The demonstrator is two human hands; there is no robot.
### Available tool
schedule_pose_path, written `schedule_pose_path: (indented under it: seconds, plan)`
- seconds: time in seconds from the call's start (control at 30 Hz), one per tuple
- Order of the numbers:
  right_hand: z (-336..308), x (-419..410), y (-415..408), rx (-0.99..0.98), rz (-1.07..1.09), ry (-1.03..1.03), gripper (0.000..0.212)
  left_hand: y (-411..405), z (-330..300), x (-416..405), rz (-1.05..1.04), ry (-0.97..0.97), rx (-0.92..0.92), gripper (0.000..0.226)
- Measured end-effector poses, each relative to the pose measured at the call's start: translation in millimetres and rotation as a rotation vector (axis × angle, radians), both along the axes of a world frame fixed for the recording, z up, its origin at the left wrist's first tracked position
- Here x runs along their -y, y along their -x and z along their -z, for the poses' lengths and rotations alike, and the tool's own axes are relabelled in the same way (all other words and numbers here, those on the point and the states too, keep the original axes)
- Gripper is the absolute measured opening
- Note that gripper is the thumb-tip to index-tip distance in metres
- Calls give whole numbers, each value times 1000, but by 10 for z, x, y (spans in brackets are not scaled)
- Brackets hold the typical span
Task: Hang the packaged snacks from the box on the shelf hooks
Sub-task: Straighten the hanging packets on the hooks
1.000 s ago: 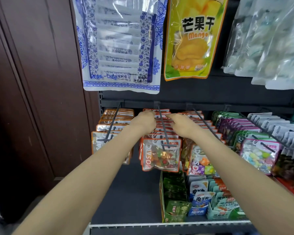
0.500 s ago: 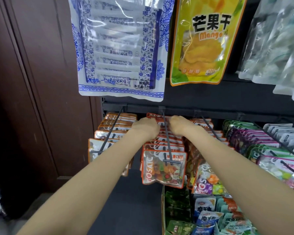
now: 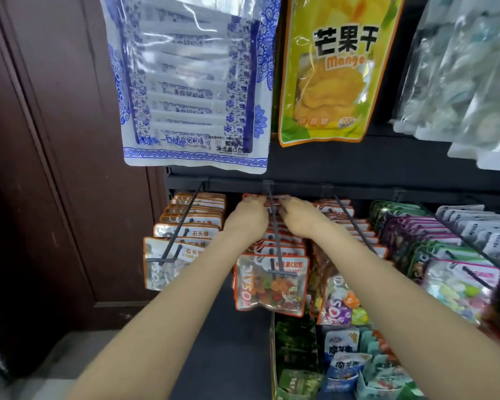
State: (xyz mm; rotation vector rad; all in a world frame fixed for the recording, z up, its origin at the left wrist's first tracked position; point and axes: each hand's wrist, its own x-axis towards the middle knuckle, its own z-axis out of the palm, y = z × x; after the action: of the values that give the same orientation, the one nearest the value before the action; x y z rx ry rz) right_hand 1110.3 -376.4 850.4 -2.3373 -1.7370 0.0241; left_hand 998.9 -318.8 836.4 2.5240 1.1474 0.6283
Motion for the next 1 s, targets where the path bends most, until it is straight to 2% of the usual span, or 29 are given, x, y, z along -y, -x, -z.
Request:
schedule_pose_path:
  seconds: [0.07, 0.23, 0.33, 0.4, 0.53, 0.63, 0.73, 0.87, 0.93, 1.0]
  plan:
    - [26, 219, 95, 8, -21, -38, 31, 103, 41, 114, 46, -24, 19, 37]
    - [39, 572, 332, 11, -85, 77, 38, 314, 157, 319, 104, -108, -151, 29]
    - [25, 609, 392, 15, -75, 102, 42, 322, 142, 319, 104, -53, -195, 28]
    - [23, 647, 396, 16, -55, 57, 39, 360, 79, 365, 105, -42, -139, 29]
    - [-33, 885, 392, 29, 0, -215, 34, 515, -121, 631, 84, -56, 251, 30]
    - [-113, 1168, 326, 106, -35, -343, 36, 561, -290, 940, 205, -157, 326, 28]
    - [-200, 1466, 173, 112, 15, -454, 46, 463, -394, 1259, 353, -252, 199, 32]
    - [-188, 1797, -112, -2, 244, -557, 56, 183, -354, 1617, 506, -259, -54, 31]
    - [-103, 1931, -210, -49, 307, -474, 58, 39, -249, 1693, 525, -216, -154, 36]
    - [29, 2021, -290, -115, 257, -322, 60, -89, -118, 1699, 485, -201, -240, 58]
